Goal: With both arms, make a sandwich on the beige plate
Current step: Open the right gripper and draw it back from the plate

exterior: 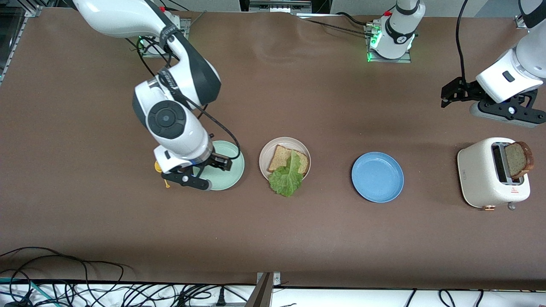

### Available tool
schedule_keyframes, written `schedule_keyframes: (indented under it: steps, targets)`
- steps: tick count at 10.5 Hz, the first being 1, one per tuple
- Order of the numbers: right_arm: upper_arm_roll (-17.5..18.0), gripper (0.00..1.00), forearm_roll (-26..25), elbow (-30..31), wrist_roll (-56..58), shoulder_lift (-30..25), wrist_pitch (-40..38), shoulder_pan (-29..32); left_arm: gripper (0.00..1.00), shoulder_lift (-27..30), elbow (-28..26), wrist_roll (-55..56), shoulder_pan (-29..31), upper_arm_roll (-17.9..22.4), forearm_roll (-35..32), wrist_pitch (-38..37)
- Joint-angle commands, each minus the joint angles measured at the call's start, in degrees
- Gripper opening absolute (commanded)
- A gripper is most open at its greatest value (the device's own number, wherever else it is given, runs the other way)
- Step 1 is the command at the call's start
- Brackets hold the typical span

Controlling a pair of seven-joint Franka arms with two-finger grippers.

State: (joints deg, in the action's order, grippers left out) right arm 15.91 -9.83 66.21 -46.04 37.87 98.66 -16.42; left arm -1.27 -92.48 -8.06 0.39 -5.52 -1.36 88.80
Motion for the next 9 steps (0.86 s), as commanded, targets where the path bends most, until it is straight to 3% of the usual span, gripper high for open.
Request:
schedule_keyframes:
  steps: [1,4,6,7,9]
  targets:
    - [-1.3,0.88,1.0,4.9,2.4,-3.9,-3.9,2.2,1.0,1.2,-0.6,-0.3,0.7,-0.7,0.6,0.1]
    - [-1.9,0.94,0.7,5.0,4.3,-7.5,-4.1,3.1,1.0,1.3,-0.5,-0.4,0.7,-0.7,0.9,0.1]
    - [-2.5,1.0,1.2,7.5,11.3,-11.7,-5.5,5.3,1.0,1.3,-0.3,-0.3,0.6,-0.7,1.5,-0.3]
    - [-2.6,1.0,1.2,10.8,13.4,-14.9,-5.1,6.7,1.0,0.9,-0.2,-0.3,0.7,-0.7,1.6,-0.9]
    - [-2.6,1.0,3.4,23.5,23.4,-24.6,0.8,10.2,1.0,0.8,0.0,0.0,0.6,-0.7,1.6,-0.9]
